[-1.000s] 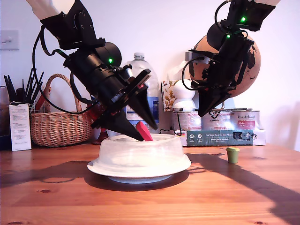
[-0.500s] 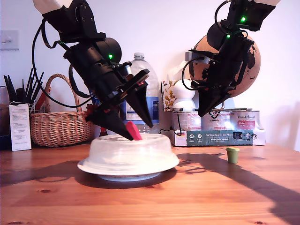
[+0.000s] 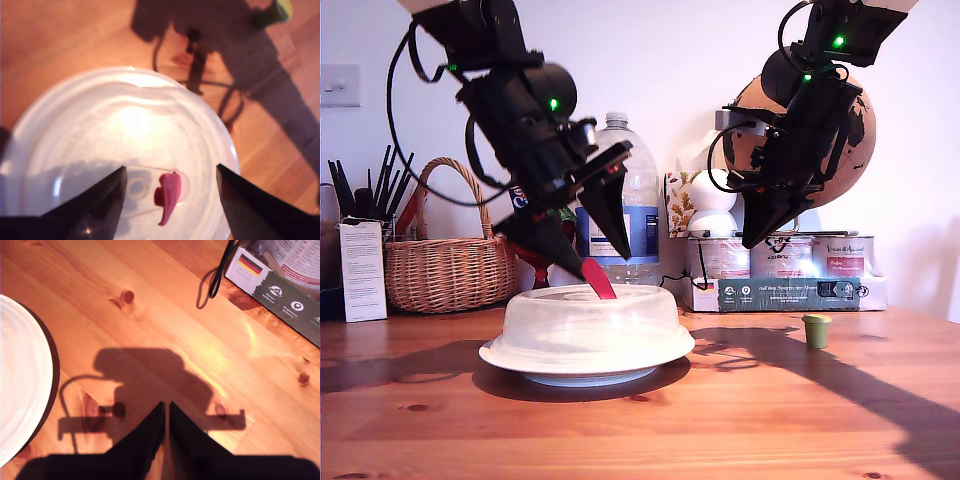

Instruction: Lift the plastic dome with your left arm while removing the green coffee capsule from the plate using your right arm.

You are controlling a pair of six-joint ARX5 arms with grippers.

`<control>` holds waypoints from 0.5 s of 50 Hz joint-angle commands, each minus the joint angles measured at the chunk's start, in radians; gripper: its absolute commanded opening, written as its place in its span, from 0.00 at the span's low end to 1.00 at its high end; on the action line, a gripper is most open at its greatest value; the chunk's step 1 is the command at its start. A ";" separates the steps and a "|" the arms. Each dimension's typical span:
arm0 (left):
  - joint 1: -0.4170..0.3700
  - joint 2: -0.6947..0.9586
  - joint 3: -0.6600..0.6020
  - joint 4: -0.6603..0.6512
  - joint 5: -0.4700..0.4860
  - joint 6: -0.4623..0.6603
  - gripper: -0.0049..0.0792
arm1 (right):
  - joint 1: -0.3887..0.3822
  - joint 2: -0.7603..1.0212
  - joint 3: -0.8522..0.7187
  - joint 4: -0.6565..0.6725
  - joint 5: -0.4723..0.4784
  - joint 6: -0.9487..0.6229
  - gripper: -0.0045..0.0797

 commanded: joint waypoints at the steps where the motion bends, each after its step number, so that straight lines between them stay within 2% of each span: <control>1: -0.004 0.030 0.026 -0.018 -0.009 0.017 0.67 | 0.003 -0.018 0.008 -0.001 -0.013 0.005 0.04; 6: -0.004 0.030 0.062 -0.051 -0.021 0.019 0.62 | 0.003 -0.018 0.008 -0.021 -0.050 0.013 0.04; 10: -0.003 0.030 0.092 -0.080 -0.021 0.027 0.49 | 0.003 -0.018 0.008 -0.035 -0.088 0.031 0.04; 18: 0.000 0.029 0.129 -0.088 -0.020 0.077 0.02 | 0.003 -0.018 0.008 -0.036 -0.168 0.093 0.04; 25: 0.003 0.023 0.134 -0.007 -0.019 0.157 0.04 | 0.003 -0.018 0.008 0.000 -0.256 0.119 0.04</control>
